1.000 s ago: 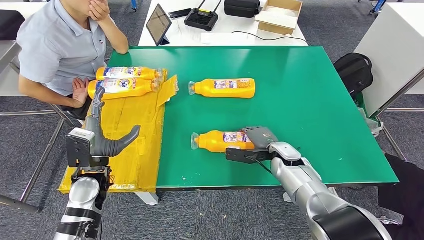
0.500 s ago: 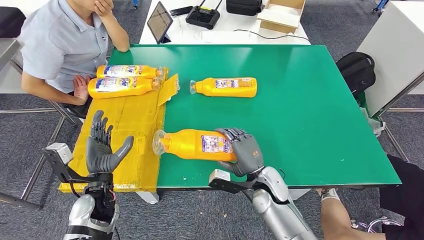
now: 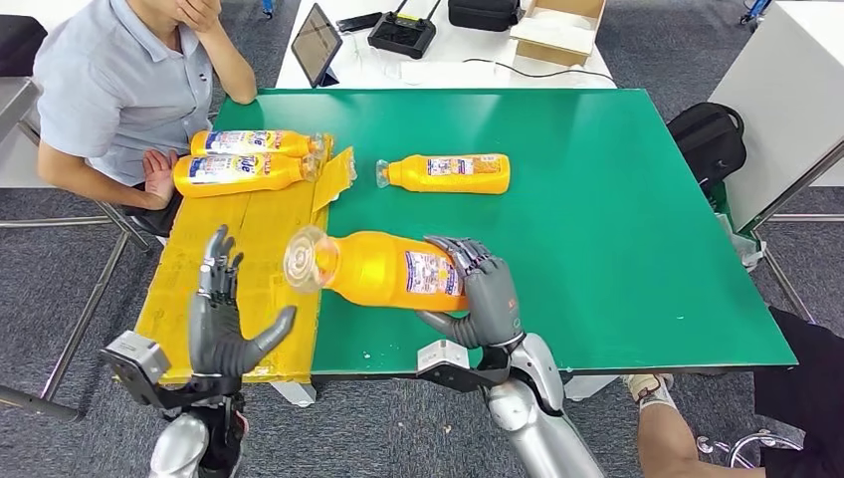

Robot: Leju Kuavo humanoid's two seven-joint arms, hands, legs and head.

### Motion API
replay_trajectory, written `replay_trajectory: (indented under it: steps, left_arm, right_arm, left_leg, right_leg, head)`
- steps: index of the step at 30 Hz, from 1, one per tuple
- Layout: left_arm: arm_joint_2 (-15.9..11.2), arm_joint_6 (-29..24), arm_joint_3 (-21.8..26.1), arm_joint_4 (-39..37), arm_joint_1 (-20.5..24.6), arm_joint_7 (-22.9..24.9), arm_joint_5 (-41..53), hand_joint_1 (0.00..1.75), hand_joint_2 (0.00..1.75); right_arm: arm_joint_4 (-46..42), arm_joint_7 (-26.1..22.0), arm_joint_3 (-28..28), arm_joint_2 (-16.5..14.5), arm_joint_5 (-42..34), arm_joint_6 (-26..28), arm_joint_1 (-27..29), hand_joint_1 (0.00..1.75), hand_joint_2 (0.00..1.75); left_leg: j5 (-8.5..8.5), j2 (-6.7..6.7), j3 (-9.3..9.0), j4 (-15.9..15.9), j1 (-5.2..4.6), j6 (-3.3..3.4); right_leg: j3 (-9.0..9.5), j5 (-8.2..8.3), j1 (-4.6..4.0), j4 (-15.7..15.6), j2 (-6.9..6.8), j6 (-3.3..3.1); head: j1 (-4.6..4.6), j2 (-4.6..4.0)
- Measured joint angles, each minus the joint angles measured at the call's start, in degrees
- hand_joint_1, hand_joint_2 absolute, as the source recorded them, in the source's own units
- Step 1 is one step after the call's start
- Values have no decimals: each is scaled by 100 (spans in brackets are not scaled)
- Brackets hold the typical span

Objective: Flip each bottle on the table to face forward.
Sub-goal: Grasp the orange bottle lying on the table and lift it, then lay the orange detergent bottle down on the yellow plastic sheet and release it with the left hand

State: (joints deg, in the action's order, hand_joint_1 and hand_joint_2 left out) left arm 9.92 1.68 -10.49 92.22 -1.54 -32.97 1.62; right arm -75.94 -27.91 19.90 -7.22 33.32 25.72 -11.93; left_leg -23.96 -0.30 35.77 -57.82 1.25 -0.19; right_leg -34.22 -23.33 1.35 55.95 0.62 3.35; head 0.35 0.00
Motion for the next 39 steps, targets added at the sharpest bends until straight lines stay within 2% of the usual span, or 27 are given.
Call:
replay_trajectory:
  steps: [9, 19, 31, 39]
  left_arm:
    - [-34, -38, -453, 30, -100, -83, 525, 0, 175]
    - [-39, 190, -991, -348, 159, 85, 201, 0, 175]
    - [-39, 342, -1074, -538, 403, 246, -190, 0, 175]
    - [5, -162, -1030, -539, 556, 233, -252, 0, 175]
  right_arm:
    - [316, -216, -13, -267, -375, -102, -284, 174, 175]
    - [1152, -260, -4, -599, -448, -119, -1161, 175, 175]
    - [1811, -333, 316, -925, -402, -255, -1249, 175, 175]
    - [2121, -434, 719, -1110, -557, -420, -1185, 175, 175]
  left_leg:
    - [1, 0, 0, 0, 0, 0]
    - [5, 1, -1, 0, 0, -1]
    - [3, 1, 1, 0, 1, -2]
    - [3, 0, 1, 0, 1, -2]
  right_leg:
    - [0, 0, 0, 0, -1, 0]
    - [0, 3, 0, 1, 0, 1]
    - [-3, 1, -1, 1, 0, 0]
    - [-3, 1, 0, 1, 0, 0]
  head:
    - [-2, 0]
    - [-1, 0]
    - [0, 0]
    - [0, 0]
